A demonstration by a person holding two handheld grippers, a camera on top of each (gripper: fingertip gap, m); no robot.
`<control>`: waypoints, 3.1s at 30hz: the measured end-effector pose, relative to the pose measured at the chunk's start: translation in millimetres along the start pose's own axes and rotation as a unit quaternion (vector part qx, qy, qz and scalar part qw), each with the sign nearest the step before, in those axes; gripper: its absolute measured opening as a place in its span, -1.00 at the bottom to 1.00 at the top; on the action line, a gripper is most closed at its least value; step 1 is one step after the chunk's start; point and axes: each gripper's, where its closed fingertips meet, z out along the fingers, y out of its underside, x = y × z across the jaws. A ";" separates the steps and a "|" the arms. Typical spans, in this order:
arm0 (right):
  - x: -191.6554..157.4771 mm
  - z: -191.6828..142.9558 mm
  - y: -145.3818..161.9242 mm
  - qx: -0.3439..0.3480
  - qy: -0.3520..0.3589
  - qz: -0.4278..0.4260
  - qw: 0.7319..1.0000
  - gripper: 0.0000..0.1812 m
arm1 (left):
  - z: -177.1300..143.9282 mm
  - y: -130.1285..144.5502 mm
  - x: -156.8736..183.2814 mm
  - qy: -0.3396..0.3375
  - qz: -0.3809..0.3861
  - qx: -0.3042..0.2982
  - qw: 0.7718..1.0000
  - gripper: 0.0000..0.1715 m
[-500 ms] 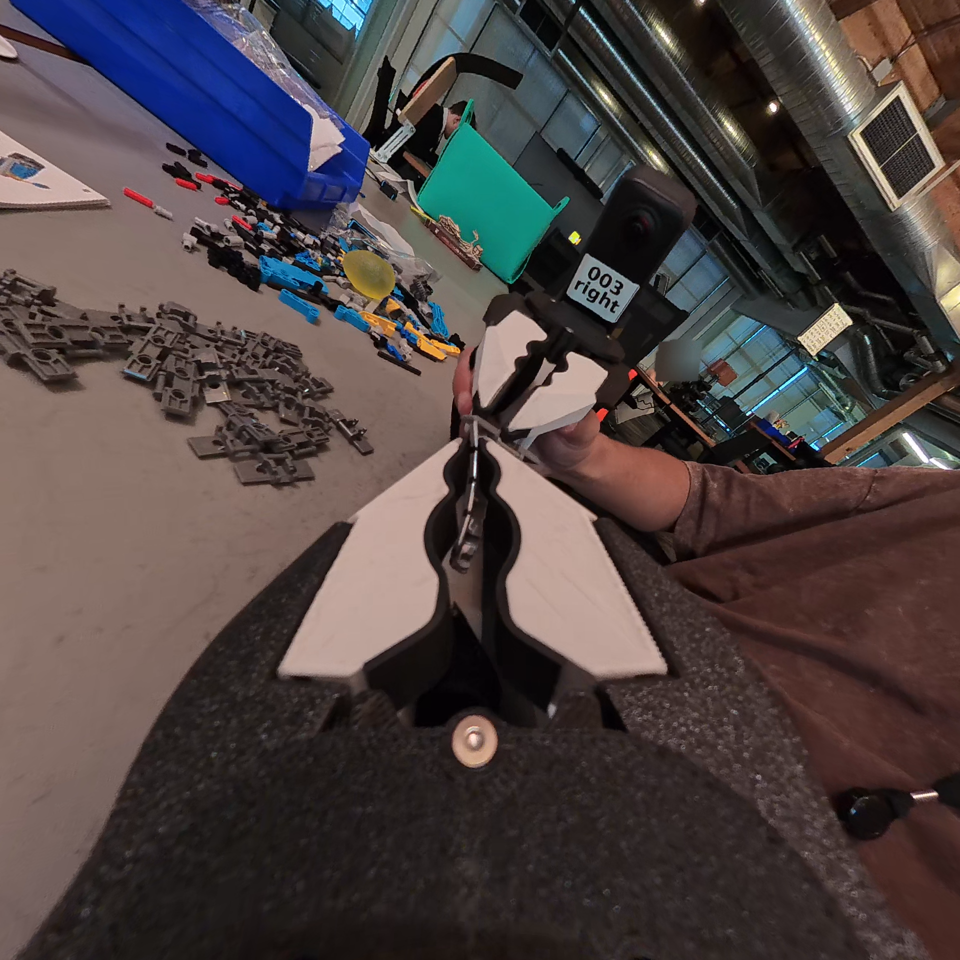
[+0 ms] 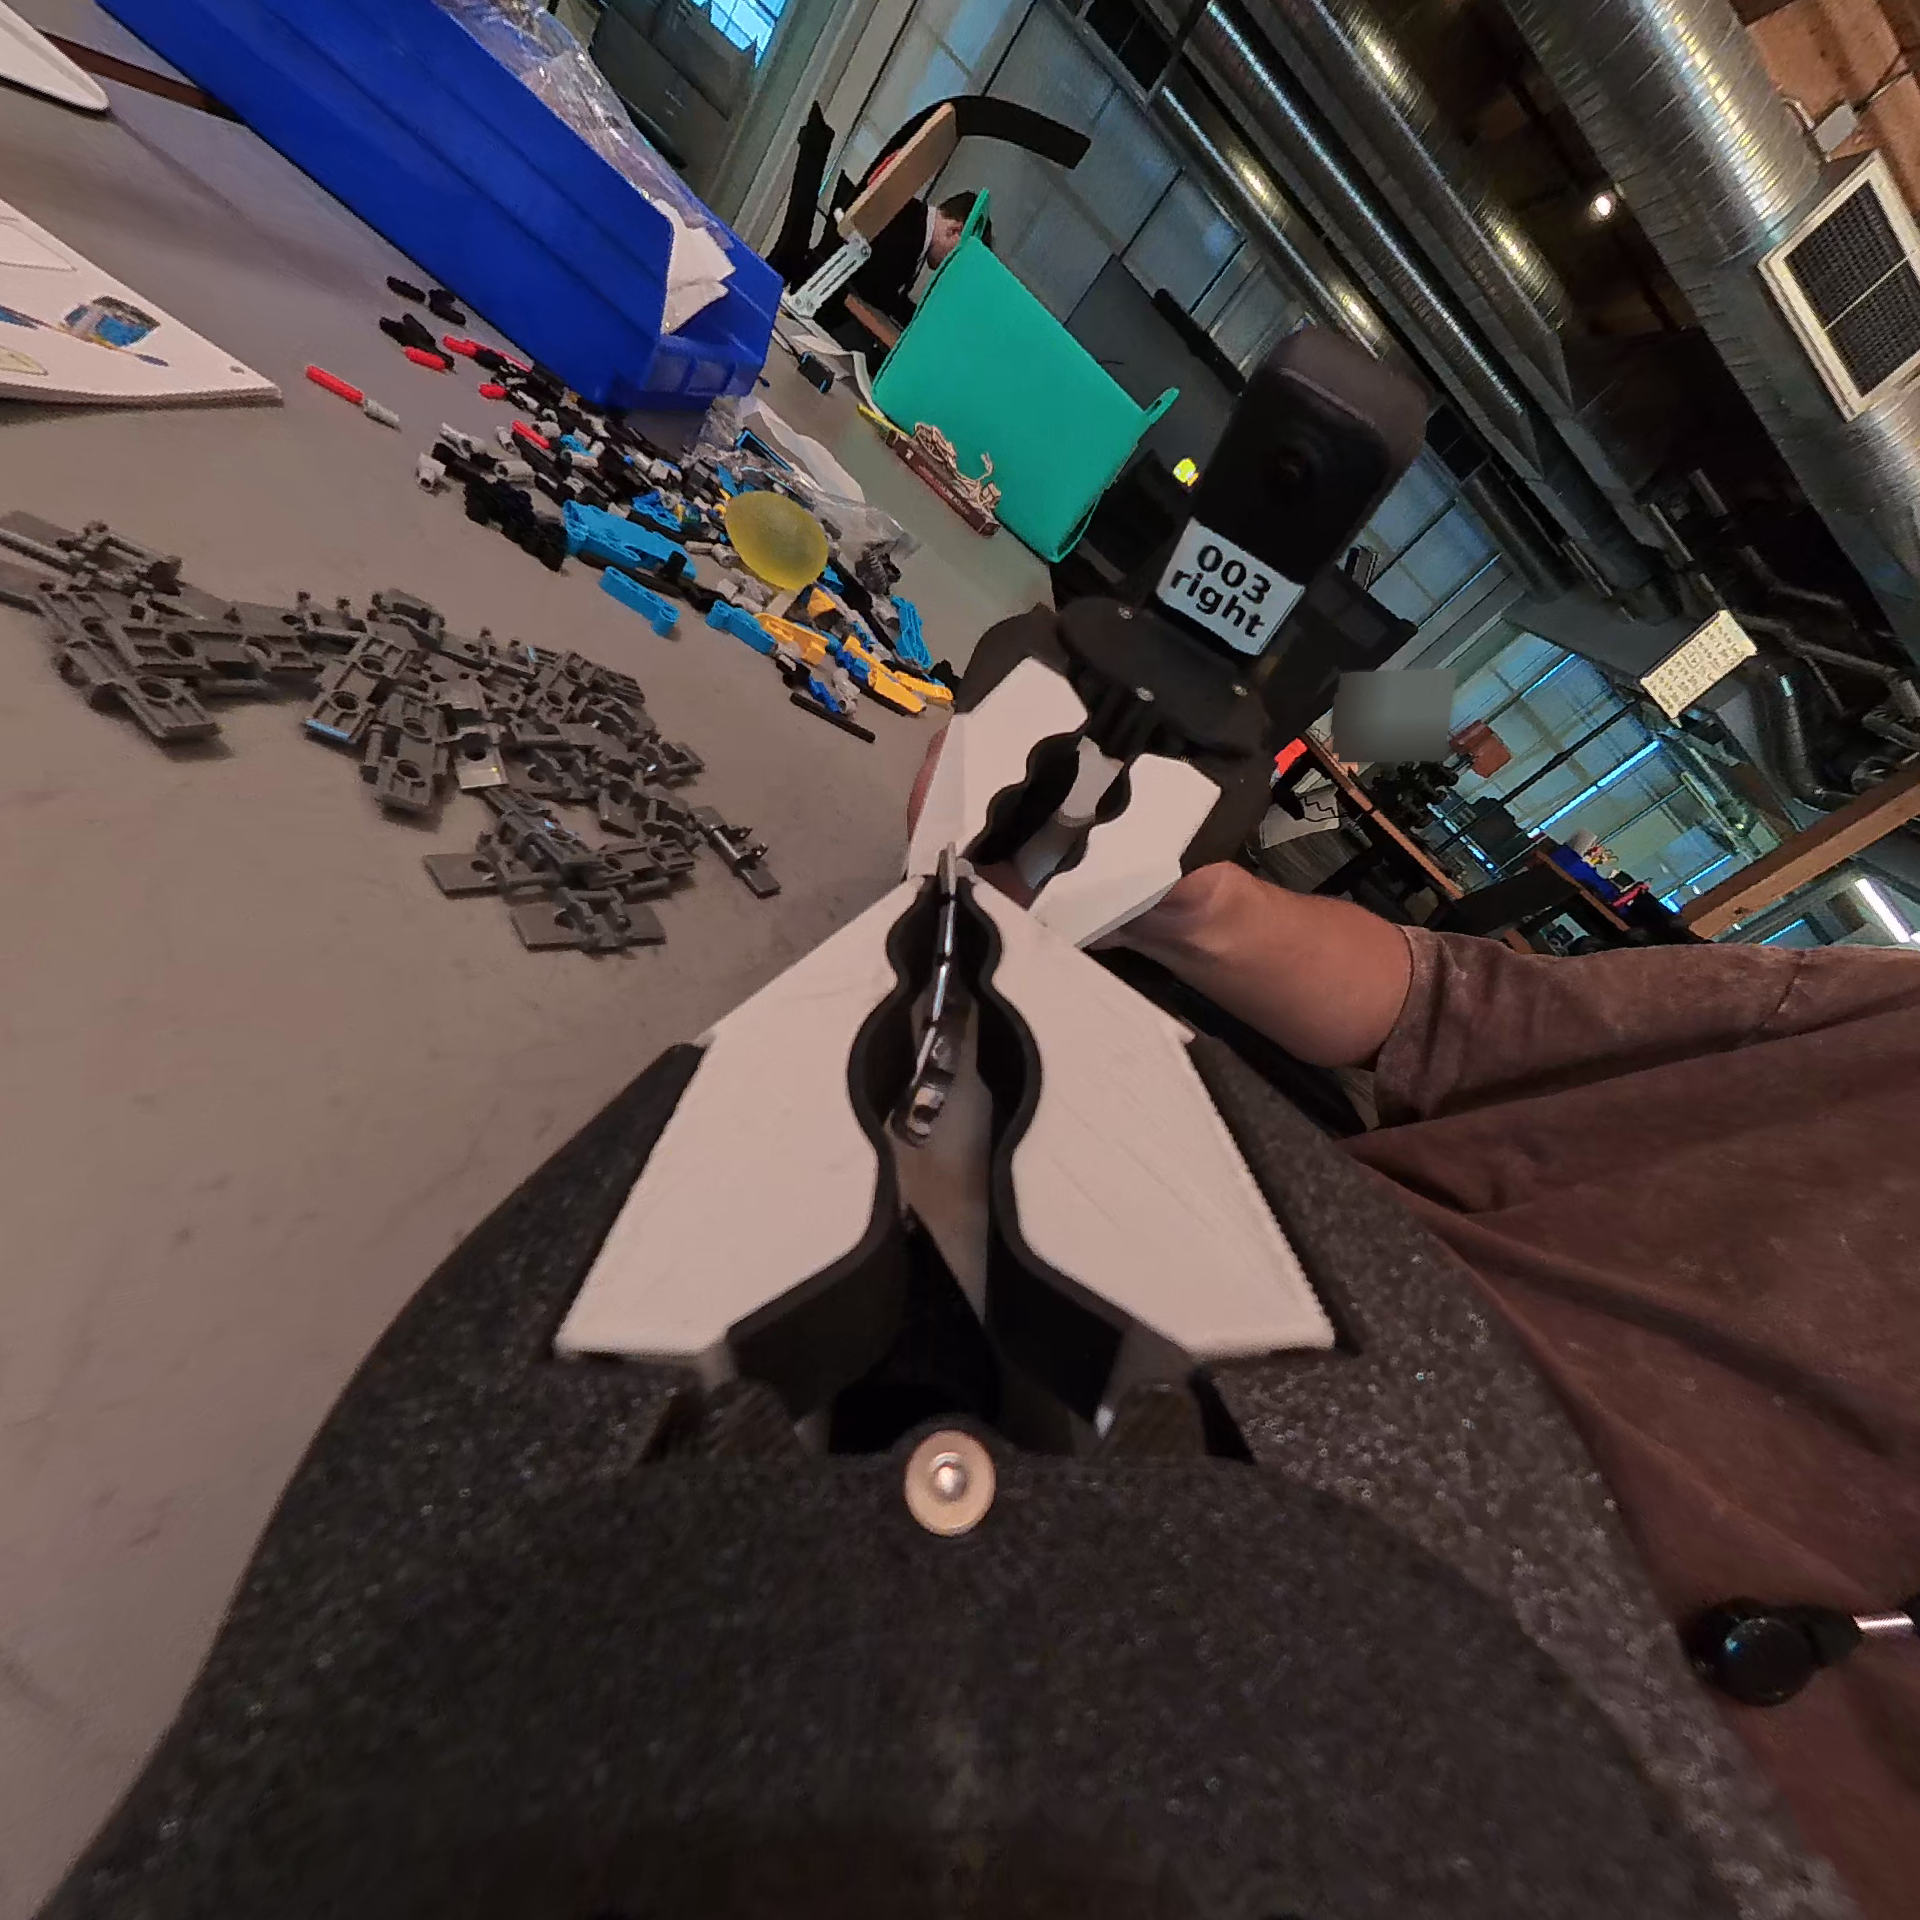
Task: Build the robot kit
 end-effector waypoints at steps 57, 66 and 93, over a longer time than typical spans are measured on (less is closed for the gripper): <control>21.0 3.6 43.3 -0.133 0.080 -0.130 0.979 -0.56 | 12.5 45.4 -18.3 -0.144 0.251 -0.164 0.943 -0.97; 27.3 5.1 59.5 -0.191 0.144 -0.228 0.944 -0.75 | 12.2 54.8 -35.1 -0.186 0.243 -0.206 0.929 -0.97; 13.9 -1.5 53.0 -0.144 -0.084 0.145 0.975 -0.92 | 11.5 54.7 -35.0 -0.185 0.243 -0.206 0.930 -0.96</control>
